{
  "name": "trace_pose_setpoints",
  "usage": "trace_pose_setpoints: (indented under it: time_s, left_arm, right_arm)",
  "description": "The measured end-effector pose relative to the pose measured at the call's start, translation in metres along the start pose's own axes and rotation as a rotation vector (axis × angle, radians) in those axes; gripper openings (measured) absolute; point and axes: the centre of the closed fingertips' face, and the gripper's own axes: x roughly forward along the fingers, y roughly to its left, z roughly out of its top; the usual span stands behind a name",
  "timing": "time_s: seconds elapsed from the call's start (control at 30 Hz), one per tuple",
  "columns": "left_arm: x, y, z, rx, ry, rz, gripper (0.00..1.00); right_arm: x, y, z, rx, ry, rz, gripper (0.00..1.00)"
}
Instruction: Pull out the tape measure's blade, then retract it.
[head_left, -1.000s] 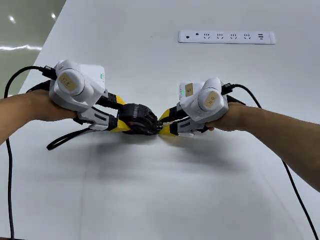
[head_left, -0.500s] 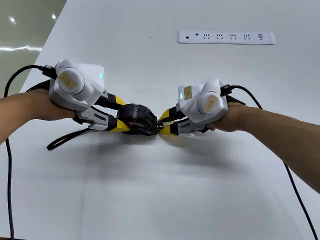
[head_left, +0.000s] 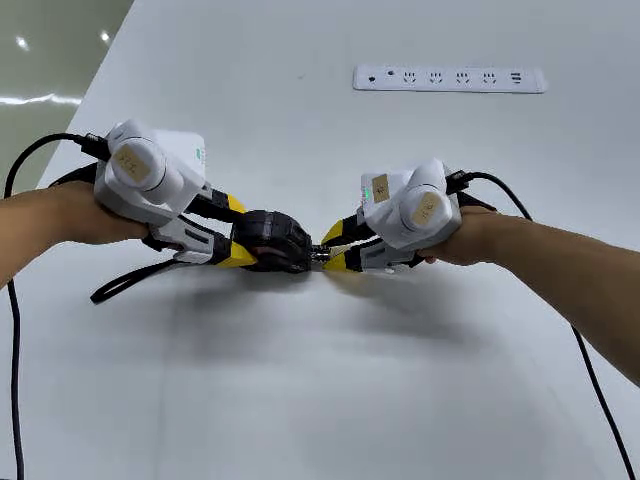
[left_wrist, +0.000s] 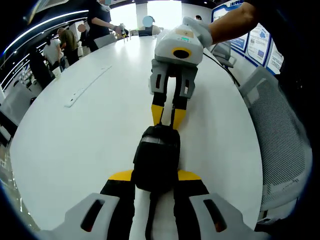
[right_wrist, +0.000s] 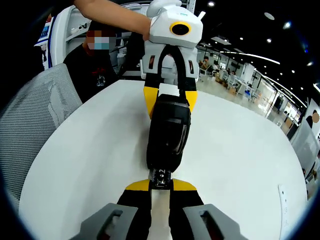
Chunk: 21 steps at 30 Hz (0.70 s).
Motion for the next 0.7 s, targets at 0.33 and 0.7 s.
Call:
trace_pose_setpoints:
  time_s: [0.33, 0.7]
  left_arm:
    - [-0.001, 0.0, -0.001, -0.005, 0.002, 0.0, 0.24]
    - [0.0, 0.0, 0.0, -0.007, 0.0, 0.002, 0.24]
  right_arm:
    - [-0.008, 0.001, -0.005, -0.001, 0.009, -0.001, 0.09]
    - [-0.02, 0.003, -0.016, 0.012, 0.018, -0.001, 0.09]
